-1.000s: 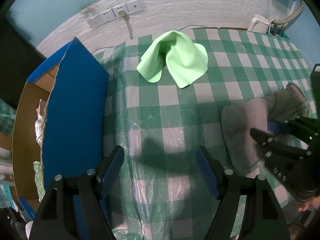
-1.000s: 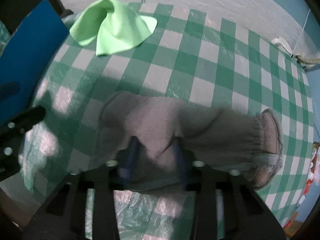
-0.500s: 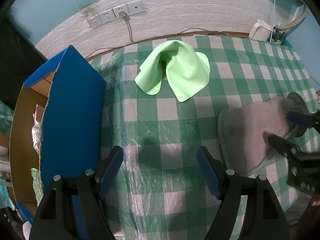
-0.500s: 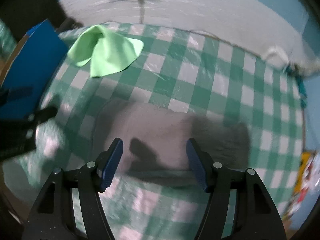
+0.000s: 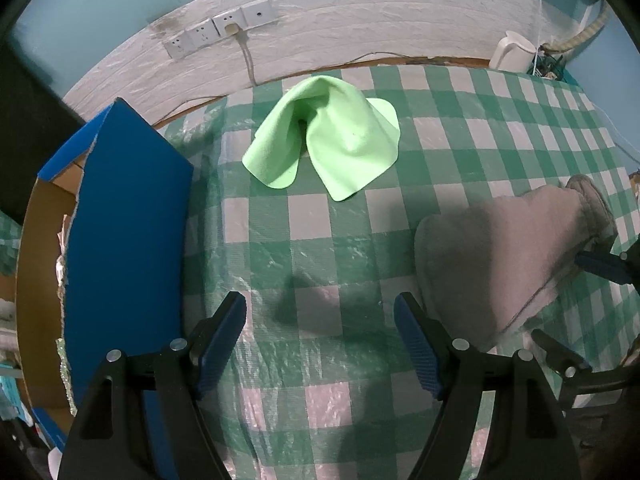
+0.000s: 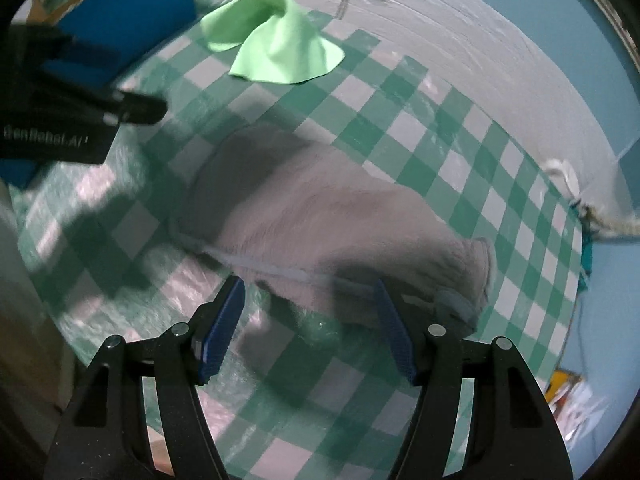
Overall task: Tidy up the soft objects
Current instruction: 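Lower the right gripper onto the grey fleece mitt and grasp its edge, then grasp the light-green cloth with the left gripper while the right gripper lifts the mitt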
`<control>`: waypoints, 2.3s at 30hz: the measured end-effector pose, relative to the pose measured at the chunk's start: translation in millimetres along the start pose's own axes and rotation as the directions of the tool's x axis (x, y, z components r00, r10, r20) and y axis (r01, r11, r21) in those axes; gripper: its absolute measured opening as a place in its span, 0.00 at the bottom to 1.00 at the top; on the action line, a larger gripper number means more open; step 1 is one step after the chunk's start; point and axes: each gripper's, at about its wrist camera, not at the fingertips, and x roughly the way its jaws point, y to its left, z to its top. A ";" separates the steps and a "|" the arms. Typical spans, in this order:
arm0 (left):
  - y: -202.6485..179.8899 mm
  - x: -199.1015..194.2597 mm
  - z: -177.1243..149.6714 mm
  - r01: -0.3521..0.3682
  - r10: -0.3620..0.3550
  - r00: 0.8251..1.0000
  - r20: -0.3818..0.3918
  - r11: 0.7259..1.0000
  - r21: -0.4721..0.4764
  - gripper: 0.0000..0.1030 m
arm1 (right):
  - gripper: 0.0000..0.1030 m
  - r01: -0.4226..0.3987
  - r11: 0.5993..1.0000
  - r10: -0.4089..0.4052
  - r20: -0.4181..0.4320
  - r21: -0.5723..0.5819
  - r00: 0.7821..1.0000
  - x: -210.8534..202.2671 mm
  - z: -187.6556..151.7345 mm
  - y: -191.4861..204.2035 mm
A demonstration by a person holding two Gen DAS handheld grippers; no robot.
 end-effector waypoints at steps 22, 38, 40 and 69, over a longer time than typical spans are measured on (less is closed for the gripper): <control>11.3 12.9 1.8 0.035 -0.037 0.999 -0.037 0.999 -0.041 0.75 | 0.47 -0.003 0.995 0.003 -0.003 -0.095 1.000 39.8 28.7 -4.5; 25.3 14.2 40.5 0.092 -0.091 0.996 0.019 0.985 -0.143 0.86 | 0.10 -0.233 0.911 0.194 0.144 0.340 0.970 25.5 54.3 -89.1; 28.2 16.6 47.7 0.104 -0.100 0.994 0.035 0.982 -0.160 0.86 | 0.10 -0.251 0.895 0.202 0.169 0.368 0.965 19.3 49.2 -95.6; 13.6 71.1 121.0 0.110 -0.106 0.994 0.030 0.965 -0.237 0.59 | 0.10 -0.325 0.810 0.209 0.277 0.489 0.938 4.8 35.4 -117.2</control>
